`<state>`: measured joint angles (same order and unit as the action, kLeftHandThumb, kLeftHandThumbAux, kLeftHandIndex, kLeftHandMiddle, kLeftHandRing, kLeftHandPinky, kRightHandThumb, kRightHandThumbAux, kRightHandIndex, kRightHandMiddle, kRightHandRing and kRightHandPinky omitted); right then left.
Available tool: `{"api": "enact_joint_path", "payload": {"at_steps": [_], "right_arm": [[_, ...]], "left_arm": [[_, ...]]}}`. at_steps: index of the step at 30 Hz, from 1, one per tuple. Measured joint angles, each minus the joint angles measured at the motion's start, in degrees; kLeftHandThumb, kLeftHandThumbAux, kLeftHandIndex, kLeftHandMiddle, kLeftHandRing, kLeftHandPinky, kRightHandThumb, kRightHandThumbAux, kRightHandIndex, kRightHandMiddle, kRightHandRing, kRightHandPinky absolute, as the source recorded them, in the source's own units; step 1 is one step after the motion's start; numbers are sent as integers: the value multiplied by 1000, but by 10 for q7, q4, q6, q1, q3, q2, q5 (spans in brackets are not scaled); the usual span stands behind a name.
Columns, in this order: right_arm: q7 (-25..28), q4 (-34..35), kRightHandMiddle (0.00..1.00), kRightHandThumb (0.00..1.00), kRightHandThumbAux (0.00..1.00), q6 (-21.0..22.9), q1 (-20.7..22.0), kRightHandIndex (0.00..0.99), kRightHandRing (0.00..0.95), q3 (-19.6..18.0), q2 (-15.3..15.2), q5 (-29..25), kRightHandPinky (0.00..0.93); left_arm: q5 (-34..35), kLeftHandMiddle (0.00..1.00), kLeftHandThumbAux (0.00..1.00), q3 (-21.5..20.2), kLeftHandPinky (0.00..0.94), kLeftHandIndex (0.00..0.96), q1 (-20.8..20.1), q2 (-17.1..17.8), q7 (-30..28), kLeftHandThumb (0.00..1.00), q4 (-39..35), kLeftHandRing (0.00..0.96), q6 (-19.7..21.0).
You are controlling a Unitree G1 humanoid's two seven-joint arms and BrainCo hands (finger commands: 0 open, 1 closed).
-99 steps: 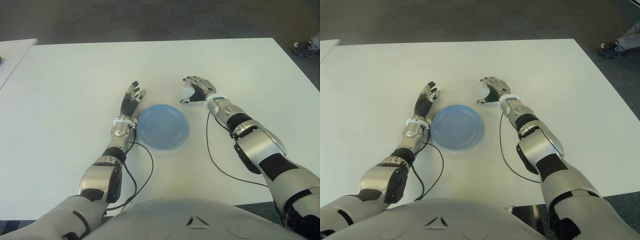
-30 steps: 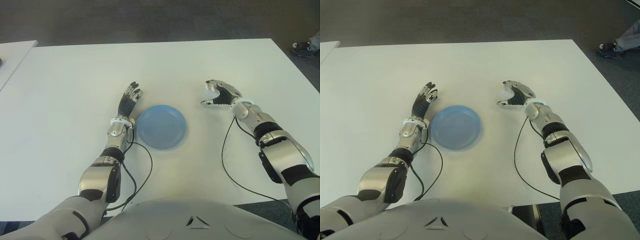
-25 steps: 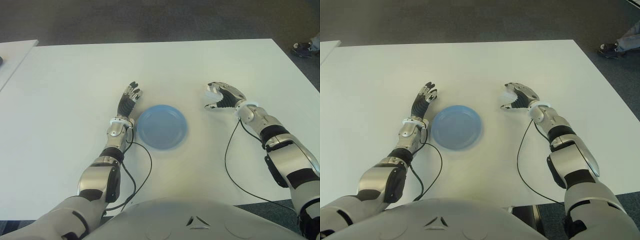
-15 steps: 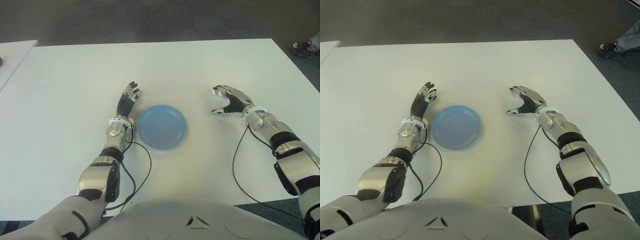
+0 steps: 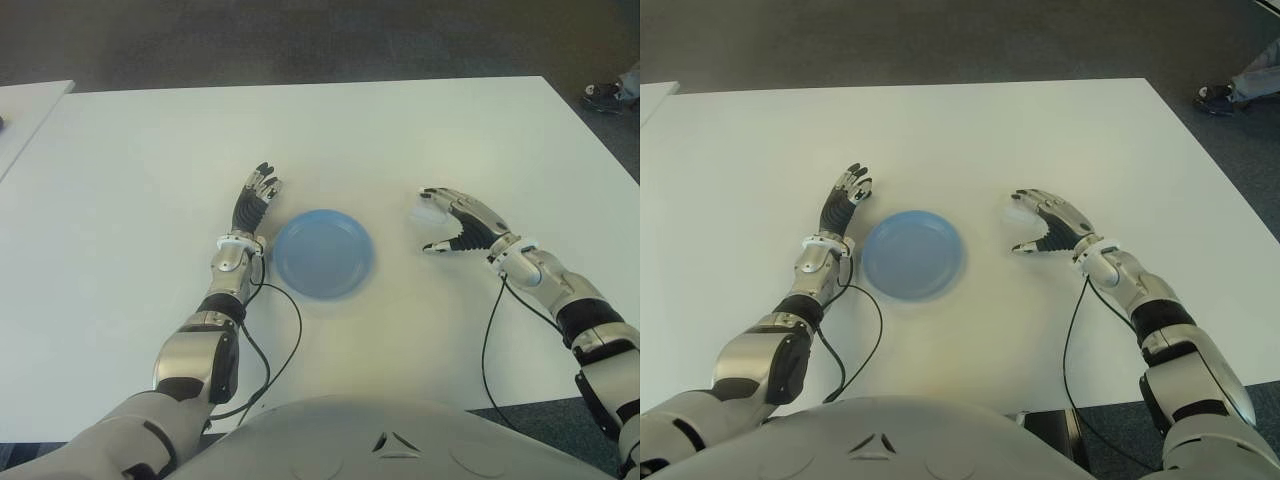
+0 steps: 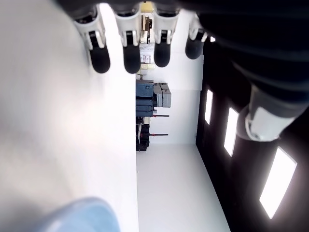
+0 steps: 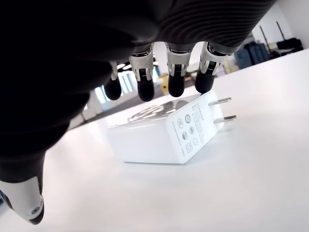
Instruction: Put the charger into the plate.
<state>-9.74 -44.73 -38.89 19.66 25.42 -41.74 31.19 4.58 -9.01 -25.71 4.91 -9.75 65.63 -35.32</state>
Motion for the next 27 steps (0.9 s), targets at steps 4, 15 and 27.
{"api": "enact_joint_path", "payload": {"at_steps": [4,15,27], "right_arm": [[0,24,0,0,609,-3,-19,0,31,-4,0,0,0],[4,72,0,0,601,-4,-49,0,68,-12,0,2,0],[8,94,6,0,626,-19,-75,0,24,-26,0,-1,22]], "left_arm": [[0,98,542,0,161,0,-1,0,0,0,1,129,1],[0,105,544,1,166,0,-2,0,0,0,1,137,1],[0,100,541,1,158,0,-2,-1,0,0,0,131,5]]}}
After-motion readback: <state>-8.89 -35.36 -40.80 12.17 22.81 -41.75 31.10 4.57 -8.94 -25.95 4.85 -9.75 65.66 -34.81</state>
